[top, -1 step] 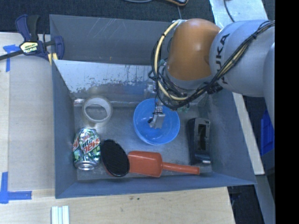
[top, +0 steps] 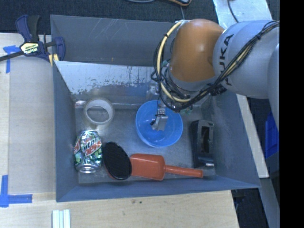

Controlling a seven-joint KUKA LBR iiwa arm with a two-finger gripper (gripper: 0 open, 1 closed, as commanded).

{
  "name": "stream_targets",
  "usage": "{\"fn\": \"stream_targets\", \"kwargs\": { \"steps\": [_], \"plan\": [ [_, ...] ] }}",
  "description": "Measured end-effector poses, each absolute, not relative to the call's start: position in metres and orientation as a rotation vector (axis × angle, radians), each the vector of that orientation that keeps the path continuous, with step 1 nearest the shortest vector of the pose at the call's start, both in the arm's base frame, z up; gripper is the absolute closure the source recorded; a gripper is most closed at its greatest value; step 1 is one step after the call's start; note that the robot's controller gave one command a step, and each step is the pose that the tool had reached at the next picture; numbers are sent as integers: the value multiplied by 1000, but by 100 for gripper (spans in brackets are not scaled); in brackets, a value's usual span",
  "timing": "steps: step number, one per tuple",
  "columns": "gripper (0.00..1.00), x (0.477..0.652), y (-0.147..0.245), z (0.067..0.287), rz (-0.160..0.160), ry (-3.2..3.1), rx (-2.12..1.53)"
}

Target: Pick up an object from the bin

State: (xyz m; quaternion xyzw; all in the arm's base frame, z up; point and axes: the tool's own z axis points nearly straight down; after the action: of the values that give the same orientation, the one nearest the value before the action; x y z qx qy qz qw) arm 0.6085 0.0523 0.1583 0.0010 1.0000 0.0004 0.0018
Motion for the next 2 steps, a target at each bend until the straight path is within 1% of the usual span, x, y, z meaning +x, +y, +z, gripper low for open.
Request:
{"fn": "stream_targets", "kwargs": {
  "steps": [1,2],
  "plan": [
    [0,610,64,167,3,3132,-15],
    [0,626,49,99,-1,3134,-178]
  ]
}}
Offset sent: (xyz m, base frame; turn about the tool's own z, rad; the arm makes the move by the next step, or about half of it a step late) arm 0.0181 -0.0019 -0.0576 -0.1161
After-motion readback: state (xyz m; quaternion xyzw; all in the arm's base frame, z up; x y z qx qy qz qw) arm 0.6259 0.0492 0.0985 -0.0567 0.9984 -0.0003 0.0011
